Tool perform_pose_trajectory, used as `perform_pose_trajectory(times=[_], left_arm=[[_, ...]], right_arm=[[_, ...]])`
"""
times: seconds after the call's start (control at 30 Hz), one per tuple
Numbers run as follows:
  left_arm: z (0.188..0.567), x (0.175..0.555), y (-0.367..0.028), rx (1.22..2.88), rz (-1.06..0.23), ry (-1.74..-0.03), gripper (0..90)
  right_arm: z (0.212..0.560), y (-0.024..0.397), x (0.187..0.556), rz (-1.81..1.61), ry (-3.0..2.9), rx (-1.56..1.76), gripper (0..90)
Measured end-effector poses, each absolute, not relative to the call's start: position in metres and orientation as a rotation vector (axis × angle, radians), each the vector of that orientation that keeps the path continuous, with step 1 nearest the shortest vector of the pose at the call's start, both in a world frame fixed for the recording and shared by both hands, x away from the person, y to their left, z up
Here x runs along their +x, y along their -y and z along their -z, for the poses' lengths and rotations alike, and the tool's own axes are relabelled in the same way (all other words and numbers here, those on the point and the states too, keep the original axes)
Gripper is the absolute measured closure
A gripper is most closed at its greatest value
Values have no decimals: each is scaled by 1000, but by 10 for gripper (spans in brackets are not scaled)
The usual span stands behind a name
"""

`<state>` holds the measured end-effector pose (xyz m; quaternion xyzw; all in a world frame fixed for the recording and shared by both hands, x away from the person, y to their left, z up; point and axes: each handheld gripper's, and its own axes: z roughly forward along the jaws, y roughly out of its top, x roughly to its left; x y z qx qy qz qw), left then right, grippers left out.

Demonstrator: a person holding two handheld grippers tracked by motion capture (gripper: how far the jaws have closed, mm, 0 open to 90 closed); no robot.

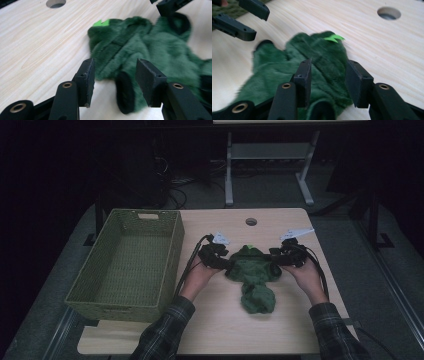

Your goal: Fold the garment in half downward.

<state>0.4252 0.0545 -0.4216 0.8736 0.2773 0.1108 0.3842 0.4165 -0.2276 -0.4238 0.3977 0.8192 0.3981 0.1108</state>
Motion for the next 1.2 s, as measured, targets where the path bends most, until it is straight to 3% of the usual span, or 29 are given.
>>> perform_pose_trajectory(times=[0.53,0.77,0.87,0.97,1.2], left_arm=[[459,465,-38,2303,-258,-778,539],[464,467,-35,2327,-257,-779,649],[463,467,-33,2336,-246,-768,758],[461,465,-31,2350,-249,-760,861],[439,464,-34,2300,-283,-752,872]], right_arm=[[462,224,443,-1067,-2410,1228,590],[469,220,446,-1023,-2413,1238,739],[468,219,445,-1013,-2415,1244,843],[465,220,444,-1021,-2416,1255,867],[449,227,439,-1095,-2362,1277,871]])
